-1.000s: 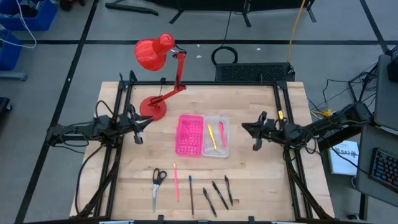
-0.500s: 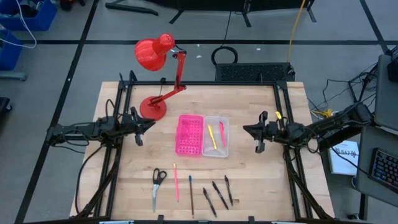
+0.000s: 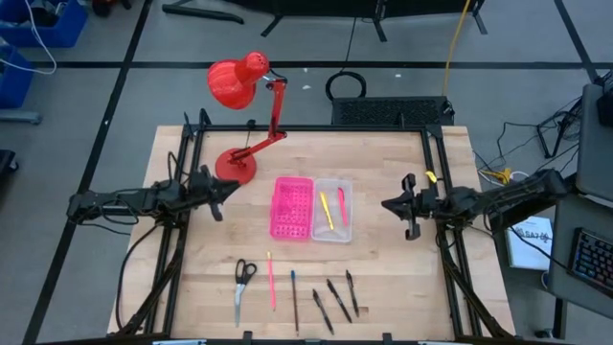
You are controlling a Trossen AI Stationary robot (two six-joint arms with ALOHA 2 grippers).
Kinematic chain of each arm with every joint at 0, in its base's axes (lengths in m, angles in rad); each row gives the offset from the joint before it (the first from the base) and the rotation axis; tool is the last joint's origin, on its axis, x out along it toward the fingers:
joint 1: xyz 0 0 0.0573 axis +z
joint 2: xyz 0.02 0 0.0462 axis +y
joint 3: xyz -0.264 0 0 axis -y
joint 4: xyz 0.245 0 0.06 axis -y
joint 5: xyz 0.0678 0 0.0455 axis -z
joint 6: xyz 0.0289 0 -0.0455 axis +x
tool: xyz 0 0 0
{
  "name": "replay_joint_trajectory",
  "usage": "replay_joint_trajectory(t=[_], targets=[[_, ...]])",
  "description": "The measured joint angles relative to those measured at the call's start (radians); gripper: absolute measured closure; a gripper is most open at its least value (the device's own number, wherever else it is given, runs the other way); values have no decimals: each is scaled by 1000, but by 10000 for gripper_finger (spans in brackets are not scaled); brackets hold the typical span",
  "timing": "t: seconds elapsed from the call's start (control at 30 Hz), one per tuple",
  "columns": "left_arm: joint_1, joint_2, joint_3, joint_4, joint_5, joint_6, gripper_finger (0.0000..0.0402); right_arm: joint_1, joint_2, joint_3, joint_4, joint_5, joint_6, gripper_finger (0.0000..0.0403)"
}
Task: Pick & place school supplies into a supply box
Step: Put the scissors into the supply box
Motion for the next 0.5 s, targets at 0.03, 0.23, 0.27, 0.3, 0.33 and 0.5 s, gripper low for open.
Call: replay_joint_trajectory(t=[0.03,0.23,0.27,0.3,0.33,0.5], targets=[[0,4,3,-1,-11,-25,337,0,-17,0,-18,-3,-11,403],[-67,144,143,-3,-29,-56,337,0,-59,-1,-100,-94,-38,403],[-87,191,185,-19,-49,-57,337,0,-58,-1,-104,-113,-38,403],[-108,246,235,-36,-65,-56,337,0,-58,-1,-105,-133,-38,403],[-132,304,290,-62,-89,-53,337,0,-58,-1,-105,-153,-38,403],[-286,664,627,-384,-327,-119,337,0,-58,-1,-104,-181,-38,403]])
